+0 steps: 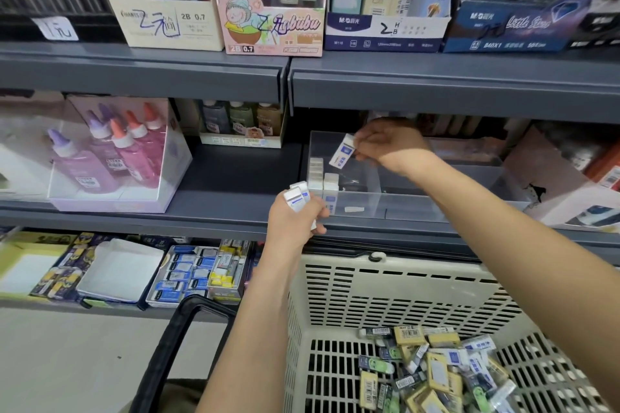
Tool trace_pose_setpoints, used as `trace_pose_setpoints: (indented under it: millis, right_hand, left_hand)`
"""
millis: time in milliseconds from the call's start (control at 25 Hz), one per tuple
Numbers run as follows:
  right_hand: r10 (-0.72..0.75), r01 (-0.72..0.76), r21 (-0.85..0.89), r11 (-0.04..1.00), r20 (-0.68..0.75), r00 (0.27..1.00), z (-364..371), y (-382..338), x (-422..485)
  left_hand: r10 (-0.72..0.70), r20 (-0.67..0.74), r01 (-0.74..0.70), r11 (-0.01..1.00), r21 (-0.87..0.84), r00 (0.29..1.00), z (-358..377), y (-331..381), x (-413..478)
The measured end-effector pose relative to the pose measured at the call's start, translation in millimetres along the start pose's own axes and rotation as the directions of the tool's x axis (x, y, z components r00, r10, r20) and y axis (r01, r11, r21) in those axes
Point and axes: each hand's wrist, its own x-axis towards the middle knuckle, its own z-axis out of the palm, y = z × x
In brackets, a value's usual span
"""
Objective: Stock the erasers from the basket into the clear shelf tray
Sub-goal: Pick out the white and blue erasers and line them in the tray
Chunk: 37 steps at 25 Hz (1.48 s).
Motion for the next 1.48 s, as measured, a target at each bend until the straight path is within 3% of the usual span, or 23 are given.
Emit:
trace_pose_setpoints:
  millis: [240,440,600,680,800,1000,1240,1320,1480]
  right_hand:
    - [-0.059,0.085,-0.255,0.963,0.108,0.992,17.4,8.0,7.2]
    - [-0.036,0.148,-0.445,0.883,0.251,0.967,27.8,11.6,3.5]
    - [-0.002,0.169,-0.559,0.812,0.287,0.958,27.3,7.1,-0.2]
    - [-0.062,0.203,-0.606,0.769,0.245,0.967,24.9,3.1,-5.2]
    - [-0.233,0.259,-0.482,0.837,0.113,0.966,21.6,-3.0,-19.5]
    - [-0.285,0.357,-0.255,0.899,0.279,0.917,30.1,-9.1,-40.1]
    - [-0.184,0.19,0.007,0.982,0.282,0.942,18.0,-3.1,-40.6]
    - [-0.176,0.166,0.057,0.984,0.29,0.941,14.8,-1.2,-42.9]
    - [-0.094,0.036,0.18,0.983,0.323,0.942,11.0,-1.9,-47.4]
  left_hand:
    - [-0.043,-0.129,0.034,0.997,-0.073,0.991,-8.7,-0.1,3.6]
    - [-0.032,-0.146,0.011,0.99,-0.142,0.989,-7.8,1.3,1.2]
    - [-0.049,-0.143,0.025,0.987,-0.16,0.989,-5.6,4.4,-0.4]
    - [-0.053,-0.118,0.035,0.987,-0.154,0.992,-4.9,6.0,-2.3]
    - [-0.029,-0.102,0.016,0.991,-0.129,0.994,-5.5,7.3,-3.8]
    - [-0.003,0.027,0.004,0.999,-0.054,1.0,-1.5,6.0,-6.7]
    - [-0.031,0.181,0.08,0.96,-0.27,0.983,-3.1,6.9,-7.3]
    - [-0.012,0.188,0.059,0.967,-0.247,0.982,-2.2,4.9,-7.4]
    - [0.128,0.138,-0.118,0.99,-0.078,0.982,-0.5,-0.2,-6.1]
